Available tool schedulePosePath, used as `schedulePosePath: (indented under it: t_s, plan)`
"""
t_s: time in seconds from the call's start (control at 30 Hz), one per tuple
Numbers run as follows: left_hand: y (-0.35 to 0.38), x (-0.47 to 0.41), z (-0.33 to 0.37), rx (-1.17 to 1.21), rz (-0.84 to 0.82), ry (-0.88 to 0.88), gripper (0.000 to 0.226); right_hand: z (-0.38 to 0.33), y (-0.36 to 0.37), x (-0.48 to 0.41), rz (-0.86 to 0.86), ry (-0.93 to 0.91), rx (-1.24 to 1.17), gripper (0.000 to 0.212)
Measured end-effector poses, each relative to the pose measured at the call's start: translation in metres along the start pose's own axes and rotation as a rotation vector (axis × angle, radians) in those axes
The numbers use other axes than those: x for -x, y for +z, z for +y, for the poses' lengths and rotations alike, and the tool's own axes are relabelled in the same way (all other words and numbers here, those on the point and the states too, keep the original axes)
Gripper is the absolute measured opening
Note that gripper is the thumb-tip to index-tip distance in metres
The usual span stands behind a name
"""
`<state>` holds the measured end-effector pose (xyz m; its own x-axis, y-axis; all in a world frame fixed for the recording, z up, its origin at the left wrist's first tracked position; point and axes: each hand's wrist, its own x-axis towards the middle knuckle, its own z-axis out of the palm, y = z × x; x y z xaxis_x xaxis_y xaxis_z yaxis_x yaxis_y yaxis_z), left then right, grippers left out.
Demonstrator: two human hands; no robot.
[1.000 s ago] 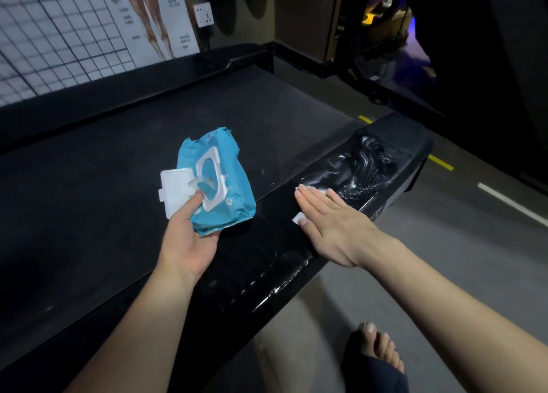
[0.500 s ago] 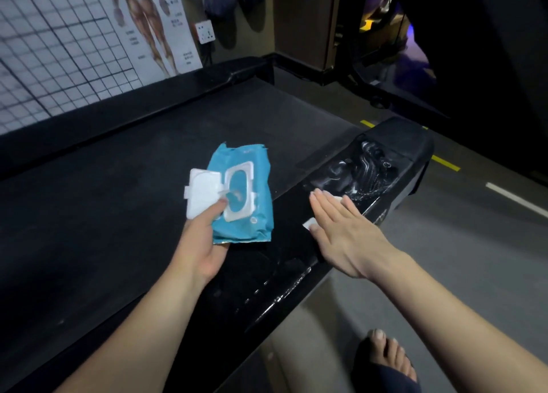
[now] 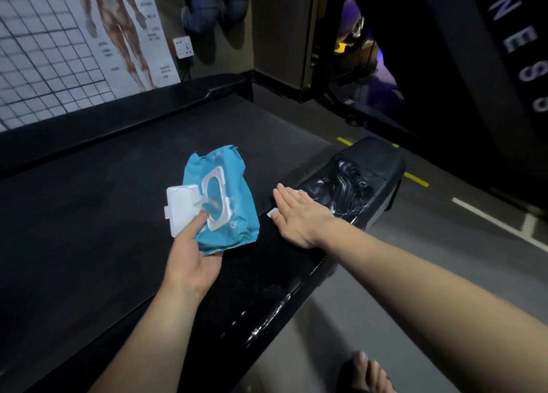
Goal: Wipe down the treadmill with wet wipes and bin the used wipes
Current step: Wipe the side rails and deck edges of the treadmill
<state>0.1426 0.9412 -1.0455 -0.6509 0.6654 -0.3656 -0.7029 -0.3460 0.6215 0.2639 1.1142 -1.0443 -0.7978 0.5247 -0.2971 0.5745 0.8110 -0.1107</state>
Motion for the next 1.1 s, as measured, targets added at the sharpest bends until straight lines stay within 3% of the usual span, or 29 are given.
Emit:
schedulePosePath:
  t_s: [0.13,0.37,0.5,0.6,0.7,0.9,1.1]
  plan:
    - [0.006,0.003,0.0,-0.077,-0.011,-0.04,0.027,-0.001,-0.009,-0.009,-0.065,0.004,-0.001,0.065]
    - [-0.002,-0.004,0.001,-0.022,-0.027,-0.001,0.027,0.012,0.014,0.068,0.094,0.033,-0.061,0.066]
    - [0.0,-0.001,0.001,-0.042,-0.027,-0.006,0.029,0.017,0.021,0.104,0.095,0.04,-0.06,0.068]
    - [-0.001,-0.002,0.001,-0.046,-0.038,0.013,0.033,0.012,0.019,0.089,0.113,0.056,0.009,0.079]
    - [0.0,-0.002,0.0,-0.064,-0.039,0.019,0.035,0.007,0.012,0.051,0.073,0.072,-0.028,0.068]
    - [0.0,-0.002,-0.001,-0.065,-0.028,0.023,0.036,0.007,-0.002,-0.025,0.002,0.109,-0.084,0.068]
    - [0.001,0.0,-0.001,-0.08,-0.026,0.016,0.035,0.014,0.006,0.01,0.055,0.106,-0.123,0.071]
